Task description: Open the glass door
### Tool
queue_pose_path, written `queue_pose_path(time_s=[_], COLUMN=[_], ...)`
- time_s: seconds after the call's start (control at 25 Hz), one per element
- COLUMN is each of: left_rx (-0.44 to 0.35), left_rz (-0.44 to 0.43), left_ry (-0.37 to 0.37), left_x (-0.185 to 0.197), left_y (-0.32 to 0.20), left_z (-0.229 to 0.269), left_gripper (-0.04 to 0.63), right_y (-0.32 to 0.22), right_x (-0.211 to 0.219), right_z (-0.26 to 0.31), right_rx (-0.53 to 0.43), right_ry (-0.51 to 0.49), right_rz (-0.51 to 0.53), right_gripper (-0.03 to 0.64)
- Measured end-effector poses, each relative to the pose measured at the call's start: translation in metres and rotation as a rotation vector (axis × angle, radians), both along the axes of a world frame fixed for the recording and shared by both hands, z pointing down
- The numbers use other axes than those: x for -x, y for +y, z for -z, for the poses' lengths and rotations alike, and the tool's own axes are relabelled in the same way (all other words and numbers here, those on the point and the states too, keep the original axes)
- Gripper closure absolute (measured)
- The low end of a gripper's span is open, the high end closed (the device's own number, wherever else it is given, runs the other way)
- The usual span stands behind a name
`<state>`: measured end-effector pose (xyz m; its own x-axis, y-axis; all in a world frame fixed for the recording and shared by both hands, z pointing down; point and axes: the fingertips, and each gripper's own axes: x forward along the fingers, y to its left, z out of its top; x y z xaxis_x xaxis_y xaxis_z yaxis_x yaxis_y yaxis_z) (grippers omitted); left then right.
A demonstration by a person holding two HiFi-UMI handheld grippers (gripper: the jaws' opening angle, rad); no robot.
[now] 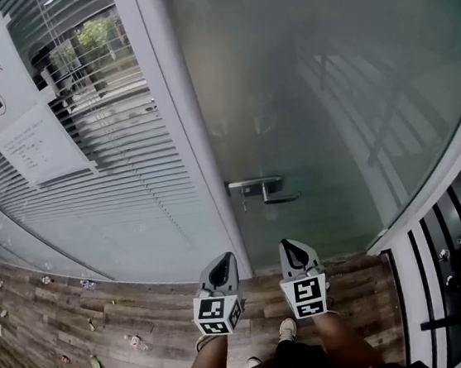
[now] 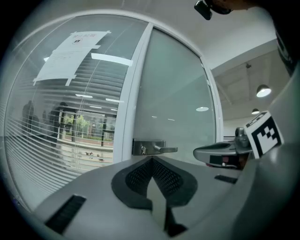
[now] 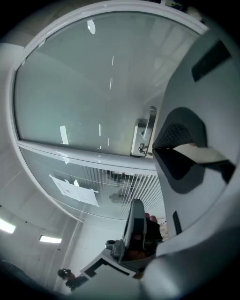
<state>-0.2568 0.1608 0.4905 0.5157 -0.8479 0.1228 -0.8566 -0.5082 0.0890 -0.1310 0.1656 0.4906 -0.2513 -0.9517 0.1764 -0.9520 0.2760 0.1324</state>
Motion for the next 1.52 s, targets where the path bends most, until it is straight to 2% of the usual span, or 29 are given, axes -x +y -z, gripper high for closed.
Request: queue_pose_path(time_s=[0.2,0.36,0.64,0.72,0.84,0.96,1.08,1.2,1.52], left_rx=[0.016,0.020,0.052,0.053,0.051,0.047,0.061,0.070,0.111], left_rz=[0.047,0.087,0.096,0.091,0.077,0.071,0.060,0.042,0.013], left_ry=[-0.002,-0.013,-0.027,-0.034,-0.051,-0.061,-0.043,-0.030,-0.032], left_x=[-0.009,-0.012,-0.021,-0.023,-0.025,-0.024,-0.029,-0.034,-0.037], left_y=[-0.031,-0.048,-0.059,-0.063,-0.069,-0.078,-0.087,-0.094,-0.111], left_z=[-0.003,-0.005,-0.018,-0.019,-0.021,-0.031,-0.035,-0.035,-0.044], left_gripper=[0.597,0.597,0.597,0.597,0.597,0.597,0.597,0.597,0.597], right_y=[-0.033,-0.056,-0.076,-0.082,-0.093,-0.104,-0.112,-0.122,-0.148], right_x=[-0.017,-0.024,-0.024,-0.024,-0.025,-0.024,-0.021,-0.023,-0.025], right_z=[0.005,0.000,-0.003,-0.003,0.003,0.000,-0.010,-0.016,-0.043], right_rx=[-0.002,0.043,0.077,0.081,0.061,0.038,0.034,0.032,0.166], right_ry=[0.029,0.075,0.178,0.225,0.327,0.475,0.634,0.777,0.957], right_rz=[0.038,0.099,0.203,0.239,0.269,0.319,0.396,0.431,0.523], right_gripper=[0.601,0.600,0.598,0.560,0.557,0.537,0.501,0.494,0.453])
